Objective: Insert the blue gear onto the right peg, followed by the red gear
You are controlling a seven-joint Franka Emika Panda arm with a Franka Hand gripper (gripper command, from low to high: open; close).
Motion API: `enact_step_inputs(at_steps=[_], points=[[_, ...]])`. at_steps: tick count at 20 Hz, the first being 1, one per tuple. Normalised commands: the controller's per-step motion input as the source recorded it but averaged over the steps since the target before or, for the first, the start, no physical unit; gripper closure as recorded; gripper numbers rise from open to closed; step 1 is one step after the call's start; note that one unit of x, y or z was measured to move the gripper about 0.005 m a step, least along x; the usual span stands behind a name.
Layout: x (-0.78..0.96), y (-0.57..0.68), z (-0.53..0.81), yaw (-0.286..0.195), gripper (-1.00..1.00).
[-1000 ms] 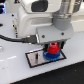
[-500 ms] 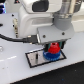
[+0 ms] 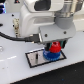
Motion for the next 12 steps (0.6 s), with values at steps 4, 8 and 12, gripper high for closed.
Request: enact_step_inputs(at_steps=[4, 8, 12], points=[[0.01, 0.0, 0.02, 0.0, 1.0], [0.0, -0.01, 0.15, 0.0, 1.0], [0.01, -0.01, 0.08, 0.0, 1.0]])
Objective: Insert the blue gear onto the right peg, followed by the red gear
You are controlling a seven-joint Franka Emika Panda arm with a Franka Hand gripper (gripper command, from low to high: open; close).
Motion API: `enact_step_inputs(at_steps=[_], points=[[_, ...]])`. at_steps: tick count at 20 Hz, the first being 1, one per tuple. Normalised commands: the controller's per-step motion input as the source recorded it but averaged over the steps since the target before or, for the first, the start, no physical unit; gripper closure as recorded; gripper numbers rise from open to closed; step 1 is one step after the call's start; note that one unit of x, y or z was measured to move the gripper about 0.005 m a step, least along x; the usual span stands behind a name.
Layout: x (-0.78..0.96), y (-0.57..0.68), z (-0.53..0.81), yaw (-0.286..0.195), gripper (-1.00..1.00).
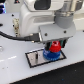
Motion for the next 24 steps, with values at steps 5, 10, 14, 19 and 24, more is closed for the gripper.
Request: enact_step_inputs(at_steps=[5, 10, 14, 19, 24], points=[[0.0, -0.02, 0.3, 0.0, 1.0], [0.03, -0.05, 0.11, 0.0, 1.0], [0.22, -0.1, 0.03, 0.0, 1.0], [0.22, -0.09, -0.04, 0.0, 1.0], [0.14, -0.14, -0.01, 0.0, 1.0]])
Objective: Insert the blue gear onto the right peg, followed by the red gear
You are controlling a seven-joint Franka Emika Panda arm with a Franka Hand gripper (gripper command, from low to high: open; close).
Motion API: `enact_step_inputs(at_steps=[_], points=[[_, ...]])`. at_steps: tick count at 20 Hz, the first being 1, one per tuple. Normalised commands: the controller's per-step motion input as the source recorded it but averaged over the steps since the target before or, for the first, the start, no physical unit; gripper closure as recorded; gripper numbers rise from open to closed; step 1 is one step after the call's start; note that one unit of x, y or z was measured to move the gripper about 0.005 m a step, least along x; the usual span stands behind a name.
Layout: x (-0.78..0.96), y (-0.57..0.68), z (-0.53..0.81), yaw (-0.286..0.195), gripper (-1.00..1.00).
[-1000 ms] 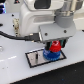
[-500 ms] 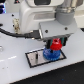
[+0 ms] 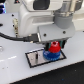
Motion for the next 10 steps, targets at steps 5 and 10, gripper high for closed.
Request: enact_step_inputs(at_steps=[5, 10], points=[[0.12, -0.02, -0.1, 0.0, 1.0], [-0.01, 0.01, 0.01, 0.0, 1.0]])
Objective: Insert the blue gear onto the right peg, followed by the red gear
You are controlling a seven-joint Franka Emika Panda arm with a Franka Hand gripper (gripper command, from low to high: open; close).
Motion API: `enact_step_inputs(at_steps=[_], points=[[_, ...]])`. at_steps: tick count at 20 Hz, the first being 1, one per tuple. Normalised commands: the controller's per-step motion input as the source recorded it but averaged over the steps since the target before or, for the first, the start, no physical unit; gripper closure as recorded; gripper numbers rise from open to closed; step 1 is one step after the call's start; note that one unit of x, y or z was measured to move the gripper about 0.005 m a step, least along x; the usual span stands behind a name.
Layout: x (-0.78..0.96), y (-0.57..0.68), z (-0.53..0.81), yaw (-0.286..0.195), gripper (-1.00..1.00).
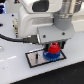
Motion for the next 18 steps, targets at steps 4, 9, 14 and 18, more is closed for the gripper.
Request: enact_step_inputs(at_steps=[4, 9, 14, 18], points=[[-0.11, -0.04, 0.24, 0.0, 1.0], [-0.13, -0.11, 0.15, 0.0, 1.0], [-0.01, -0.02, -0.05, 0.0, 1.0], [0.0, 0.0, -0.09, 0.0, 1.0]])
